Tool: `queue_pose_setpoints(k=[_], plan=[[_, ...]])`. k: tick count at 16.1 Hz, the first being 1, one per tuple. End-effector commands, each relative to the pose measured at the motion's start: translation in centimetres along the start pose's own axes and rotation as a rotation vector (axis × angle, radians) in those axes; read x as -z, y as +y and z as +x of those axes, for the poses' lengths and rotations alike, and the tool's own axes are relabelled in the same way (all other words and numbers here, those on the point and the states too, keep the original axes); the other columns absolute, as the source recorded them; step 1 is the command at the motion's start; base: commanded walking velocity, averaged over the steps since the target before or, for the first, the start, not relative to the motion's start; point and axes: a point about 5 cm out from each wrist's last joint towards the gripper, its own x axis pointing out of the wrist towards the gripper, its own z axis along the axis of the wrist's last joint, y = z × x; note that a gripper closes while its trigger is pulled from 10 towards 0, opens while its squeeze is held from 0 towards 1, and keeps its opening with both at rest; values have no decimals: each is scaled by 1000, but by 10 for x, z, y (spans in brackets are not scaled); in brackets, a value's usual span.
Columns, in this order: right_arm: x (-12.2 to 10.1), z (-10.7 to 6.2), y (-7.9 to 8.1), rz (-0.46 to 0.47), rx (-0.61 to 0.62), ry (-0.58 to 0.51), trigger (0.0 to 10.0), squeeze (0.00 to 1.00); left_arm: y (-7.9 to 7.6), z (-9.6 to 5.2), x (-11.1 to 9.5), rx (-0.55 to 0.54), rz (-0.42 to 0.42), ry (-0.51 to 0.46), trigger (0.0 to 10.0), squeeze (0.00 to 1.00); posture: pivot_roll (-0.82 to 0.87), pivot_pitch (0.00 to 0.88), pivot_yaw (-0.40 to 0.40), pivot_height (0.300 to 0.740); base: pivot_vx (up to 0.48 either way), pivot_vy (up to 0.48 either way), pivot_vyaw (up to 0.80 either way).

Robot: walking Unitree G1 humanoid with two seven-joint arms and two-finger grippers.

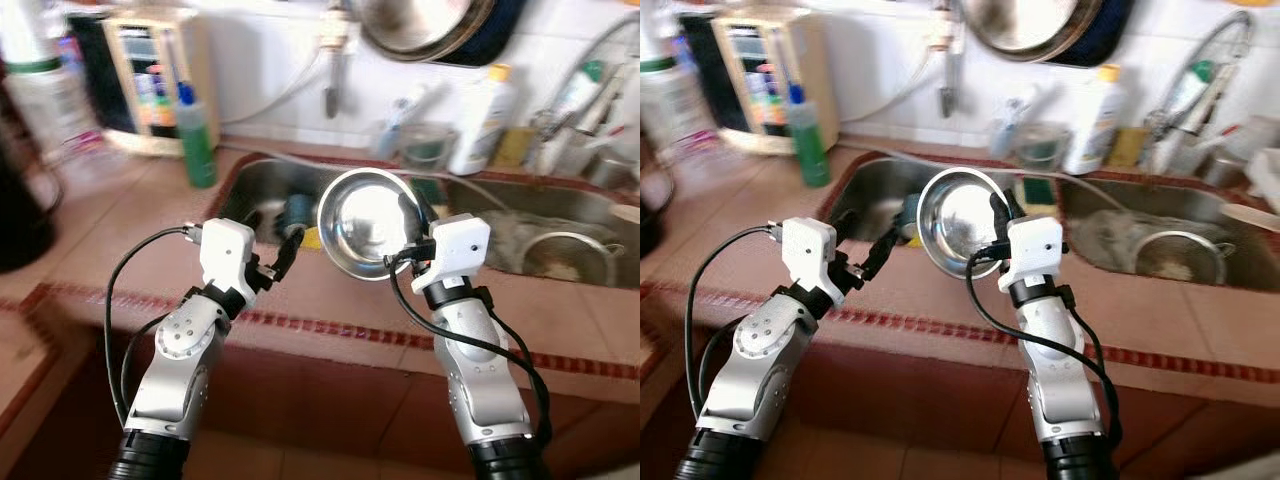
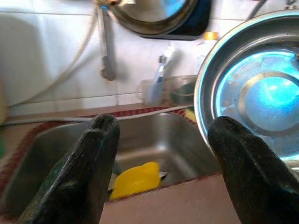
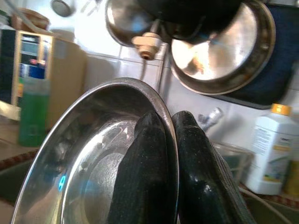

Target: Kitchen organization

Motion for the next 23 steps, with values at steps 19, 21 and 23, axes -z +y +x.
queue_pose_setpoints(k=[19, 21, 23], plan=[[0, 8, -10, 55, 14, 27, 10000, 0, -6, 3, -11, 25, -18, 26, 10000, 0, -108, 14, -1, 740, 268, 0, 0], [2, 12, -18, 96, 32, 61, 10000, 0, -12, 3, -15, 63, -11, 41, 10000, 0, -107, 24, 7, 740, 0, 0, 0], [10, 18, -37, 130, 65, 127, 10000, 0, -24, 1, -20, 134, 2, 67, 10000, 0, -101, 41, 18, 740, 0, 0, 0]])
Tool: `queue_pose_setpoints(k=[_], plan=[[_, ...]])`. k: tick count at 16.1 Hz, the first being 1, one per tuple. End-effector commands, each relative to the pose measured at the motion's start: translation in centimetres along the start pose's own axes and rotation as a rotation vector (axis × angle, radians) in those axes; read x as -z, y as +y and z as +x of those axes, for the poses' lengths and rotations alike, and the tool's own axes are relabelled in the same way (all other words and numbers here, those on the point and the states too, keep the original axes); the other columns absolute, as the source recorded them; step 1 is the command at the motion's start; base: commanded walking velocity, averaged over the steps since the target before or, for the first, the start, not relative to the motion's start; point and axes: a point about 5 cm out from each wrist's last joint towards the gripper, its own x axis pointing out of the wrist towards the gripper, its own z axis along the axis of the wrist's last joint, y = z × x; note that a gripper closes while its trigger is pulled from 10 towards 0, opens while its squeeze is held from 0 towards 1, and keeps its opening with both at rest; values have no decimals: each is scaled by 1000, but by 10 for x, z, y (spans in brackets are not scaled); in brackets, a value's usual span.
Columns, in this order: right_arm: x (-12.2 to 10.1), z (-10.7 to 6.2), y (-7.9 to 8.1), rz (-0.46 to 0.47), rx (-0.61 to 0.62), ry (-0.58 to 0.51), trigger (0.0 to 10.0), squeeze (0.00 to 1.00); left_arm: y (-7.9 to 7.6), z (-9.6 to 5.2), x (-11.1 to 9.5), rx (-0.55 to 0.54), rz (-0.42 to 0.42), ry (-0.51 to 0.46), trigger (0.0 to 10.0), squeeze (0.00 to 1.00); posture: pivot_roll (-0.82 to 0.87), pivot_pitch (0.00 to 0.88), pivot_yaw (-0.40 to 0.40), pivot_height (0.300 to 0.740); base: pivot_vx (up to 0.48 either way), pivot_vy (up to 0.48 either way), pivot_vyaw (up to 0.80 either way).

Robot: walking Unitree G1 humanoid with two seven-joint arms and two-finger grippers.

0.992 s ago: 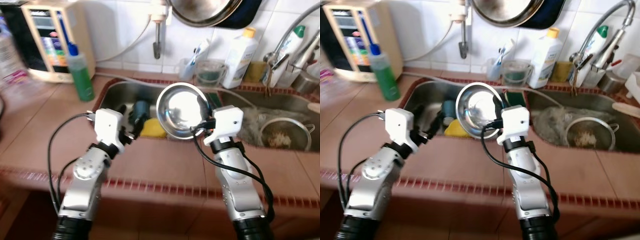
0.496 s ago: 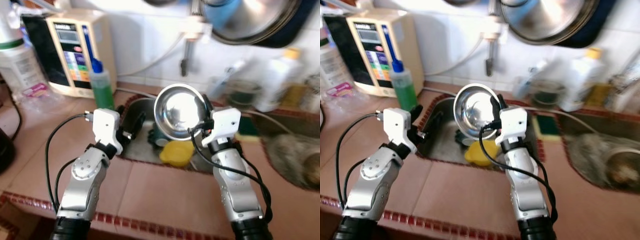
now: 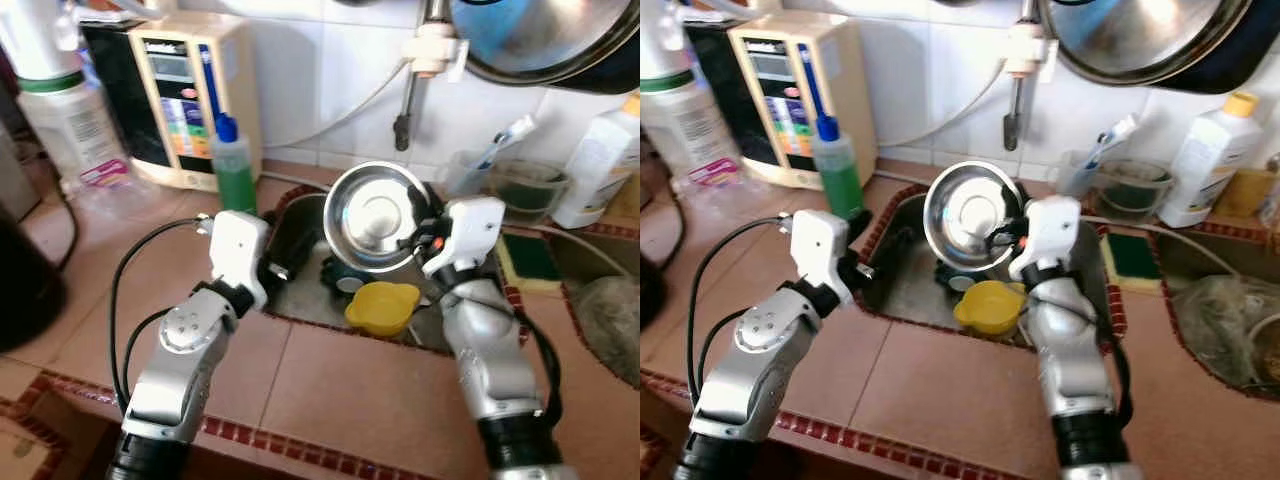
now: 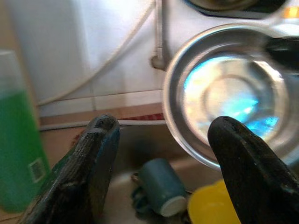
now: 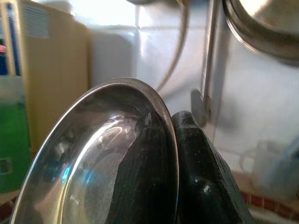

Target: Kitchen organization

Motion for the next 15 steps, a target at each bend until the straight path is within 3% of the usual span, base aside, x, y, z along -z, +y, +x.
queue_pose_setpoints(k=[1, 6, 11, 15], plan=[[0, 3, -12, 16, 33, 23, 10000, 0, -6, 0, -4, 38, 20, 5, 10000, 0, -101, 42, 19, 740, 0, 0, 0], [2, 14, -38, -10, 67, 81, 10000, 0, -33, -12, -10, 169, 19, 59, 10000, 0, -73, 93, 54, 740, 0, 0, 0], [12, 20, -40, -38, 21, 197, 10000, 0, -41, -19, -17, 251, 7, 96, 10000, 0, -56, 153, 71, 740, 0, 0, 0], [22, 21, -40, 55, -52, 314, 10000, 0, -54, -28, -18, 282, -31, 148, 10000, 0, -44, 201, 70, 740, 0, 0, 0]])
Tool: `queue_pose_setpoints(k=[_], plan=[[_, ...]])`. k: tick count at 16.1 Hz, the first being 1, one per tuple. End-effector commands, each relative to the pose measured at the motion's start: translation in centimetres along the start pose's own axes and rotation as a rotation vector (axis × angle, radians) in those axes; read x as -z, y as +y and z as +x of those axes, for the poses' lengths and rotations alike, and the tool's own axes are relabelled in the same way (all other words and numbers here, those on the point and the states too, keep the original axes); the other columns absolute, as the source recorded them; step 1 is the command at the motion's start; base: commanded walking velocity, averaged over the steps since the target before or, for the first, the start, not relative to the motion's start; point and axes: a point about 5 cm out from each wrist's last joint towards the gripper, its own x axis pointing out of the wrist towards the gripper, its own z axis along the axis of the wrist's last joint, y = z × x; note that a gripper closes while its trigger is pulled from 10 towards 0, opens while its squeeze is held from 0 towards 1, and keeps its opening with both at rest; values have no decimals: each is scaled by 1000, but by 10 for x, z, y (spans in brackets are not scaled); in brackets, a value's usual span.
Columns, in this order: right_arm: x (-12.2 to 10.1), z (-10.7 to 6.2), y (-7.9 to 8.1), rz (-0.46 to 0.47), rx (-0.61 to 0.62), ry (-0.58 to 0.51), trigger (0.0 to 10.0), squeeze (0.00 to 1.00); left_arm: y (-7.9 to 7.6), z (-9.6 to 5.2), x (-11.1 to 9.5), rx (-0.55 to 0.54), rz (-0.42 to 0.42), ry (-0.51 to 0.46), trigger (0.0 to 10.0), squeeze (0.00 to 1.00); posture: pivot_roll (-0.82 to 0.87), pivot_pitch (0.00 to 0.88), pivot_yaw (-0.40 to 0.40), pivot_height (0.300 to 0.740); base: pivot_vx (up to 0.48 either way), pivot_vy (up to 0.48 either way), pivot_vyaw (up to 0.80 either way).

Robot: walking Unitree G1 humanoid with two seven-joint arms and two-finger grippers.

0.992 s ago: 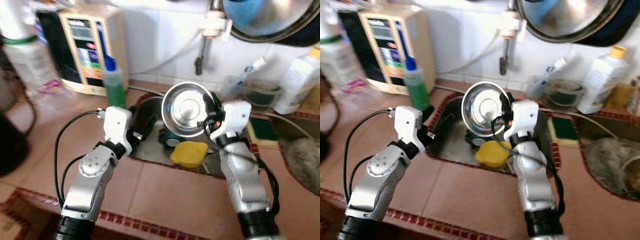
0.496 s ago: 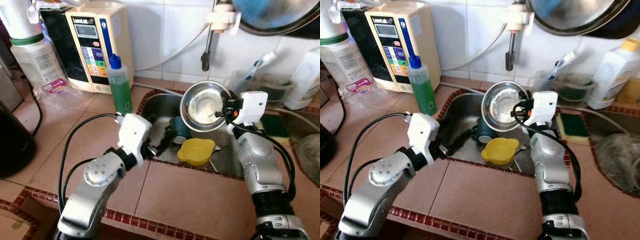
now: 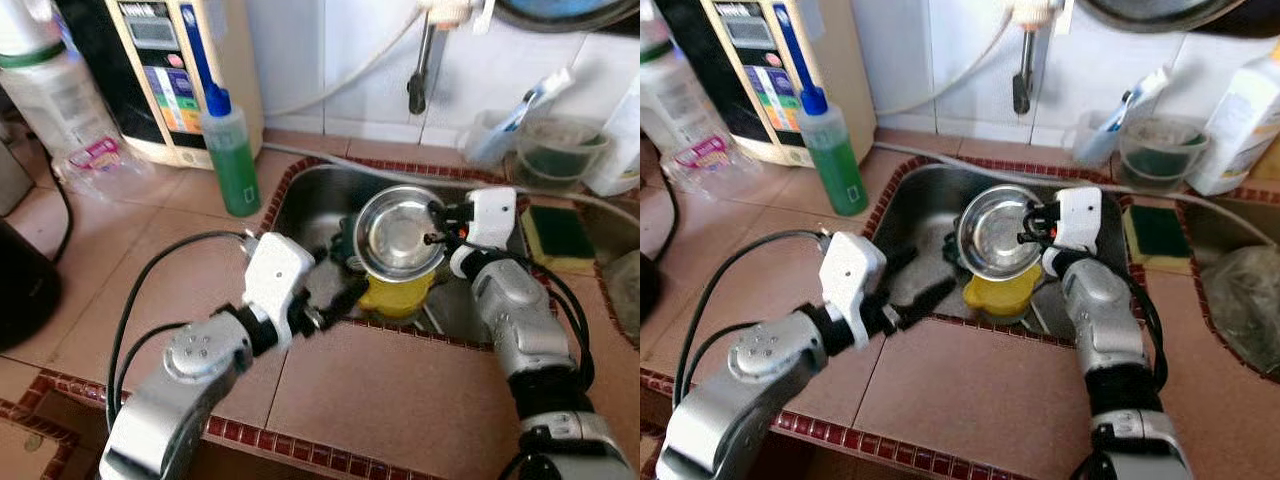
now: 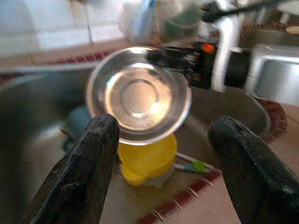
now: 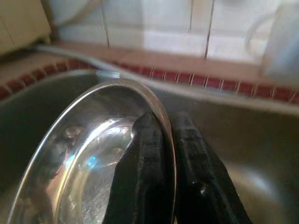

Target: Kitchen organization

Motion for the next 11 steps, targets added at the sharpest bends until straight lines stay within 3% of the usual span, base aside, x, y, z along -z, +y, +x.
queue_pose_setpoints(k=[1, 7, 8, 9, 11], plan=[[0, 3, 4, 29, -34, 29, 10000, 0, -5, -2, -1, 17, -5, 13, 10000, 0, -43, 201, 68, 740, 0, 0, 0], [9, 6, 7, 66, -51, 132, 10000, 0, -11, -3, -4, 34, -30, 29, 10000, 0, -40, 191, 65, 740, 0, 0, 0], [10, 6, 7, 74, -49, 139, 10000, 678, -11, -3, -4, 35, -32, 29, 10000, 0, -41, 188, 66, 740, 0, 0, 0], [10, 6, 6, 80, -47, 144, 10000, 1000, -10, -3, -5, 34, -17, 23, 10000, 0, -42, 186, 68, 740, 0, 0, 0], [10, 6, 6, 86, -47, 145, 10000, 1000, -10, -3, -6, 37, -5, 25, 10000, 0, -41, 184, 69, 740, 0, 0, 0]])
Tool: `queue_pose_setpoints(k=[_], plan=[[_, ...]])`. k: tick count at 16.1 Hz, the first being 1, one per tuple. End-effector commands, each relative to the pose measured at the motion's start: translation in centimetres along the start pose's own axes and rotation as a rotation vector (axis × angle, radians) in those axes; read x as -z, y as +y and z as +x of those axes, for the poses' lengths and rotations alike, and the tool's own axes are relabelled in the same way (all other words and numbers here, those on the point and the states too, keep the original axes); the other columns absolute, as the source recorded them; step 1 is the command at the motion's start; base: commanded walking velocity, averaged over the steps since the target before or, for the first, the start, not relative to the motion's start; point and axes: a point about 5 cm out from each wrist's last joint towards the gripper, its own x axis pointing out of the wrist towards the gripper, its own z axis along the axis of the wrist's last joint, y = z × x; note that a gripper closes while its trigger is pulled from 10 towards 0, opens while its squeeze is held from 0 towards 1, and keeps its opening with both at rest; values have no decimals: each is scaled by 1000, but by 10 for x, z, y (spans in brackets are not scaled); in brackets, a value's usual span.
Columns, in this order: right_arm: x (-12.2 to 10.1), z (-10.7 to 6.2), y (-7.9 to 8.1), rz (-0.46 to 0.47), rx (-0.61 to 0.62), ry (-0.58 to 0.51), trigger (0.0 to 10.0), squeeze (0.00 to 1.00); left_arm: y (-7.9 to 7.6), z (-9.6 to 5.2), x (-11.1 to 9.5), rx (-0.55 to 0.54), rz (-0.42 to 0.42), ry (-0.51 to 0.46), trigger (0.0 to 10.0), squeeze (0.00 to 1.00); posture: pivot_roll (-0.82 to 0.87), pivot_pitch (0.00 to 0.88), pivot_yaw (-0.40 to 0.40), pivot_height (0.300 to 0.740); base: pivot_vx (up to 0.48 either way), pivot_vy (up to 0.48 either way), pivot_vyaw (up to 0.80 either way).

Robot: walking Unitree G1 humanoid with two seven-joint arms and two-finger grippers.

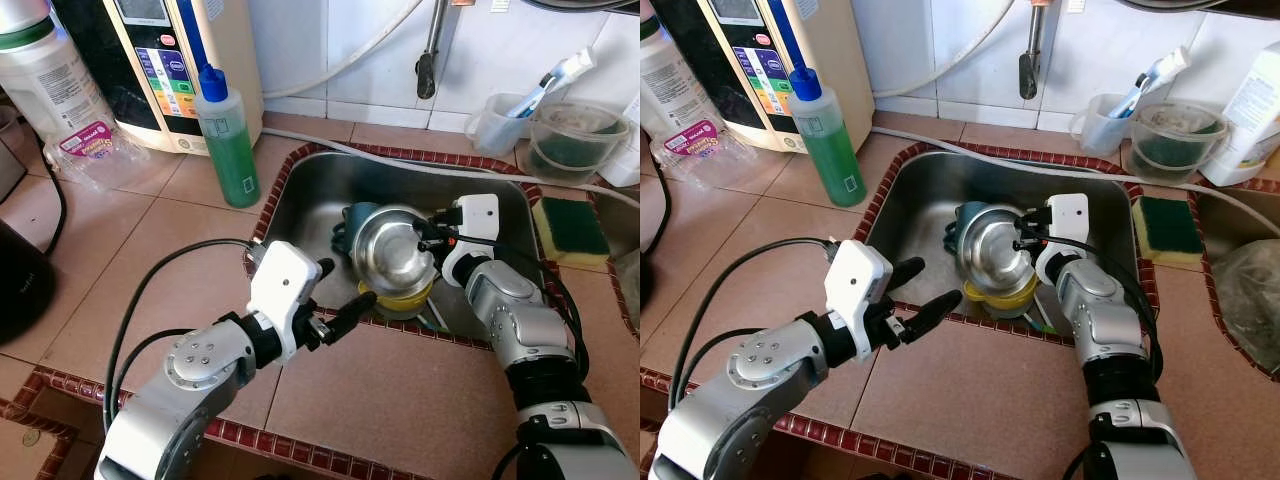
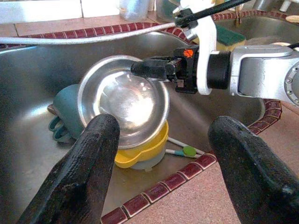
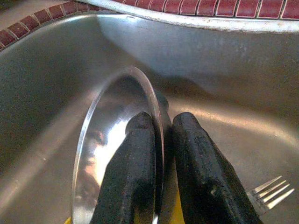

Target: Kitchen organization

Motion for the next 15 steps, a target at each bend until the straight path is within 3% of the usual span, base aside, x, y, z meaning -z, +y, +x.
queue_pose_setpoints(k=[1, 8, 10, 12, 15], plan=[[-2, 2, 2, 12, -17, 0, 10000, 1000, -4, 0, -4, 26, 13, -13, 10000, 0, -41, 183, 71, 740, 0, 0, 0], [-7, 4, 0, 13, -1, -17, 10000, 1000, 5, 2, -7, -11, 24, -17, 10000, 0, -40, 164, 72, 740, 0, 0, 0], [-11, 4, 0, -11, 15, -47, 10000, 1000, 14, 4, -7, -58, 26, -30, 10000, 0, -44, 148, 68, 740, 0, 0, 0], [-17, 2, 1, -5, 47, -119, 10000, 1000, 28, 5, -6, -114, -36, -50, 10000, 0, -52, 121, 61, 740, 0, 0, 0], [-18, -2, 18, 14, 13, -206, 10000, 1000, 50, 7, -3, -220, -39, -45, 10000, 0, -71, 72, 55, 740, 0, 0, 0]])
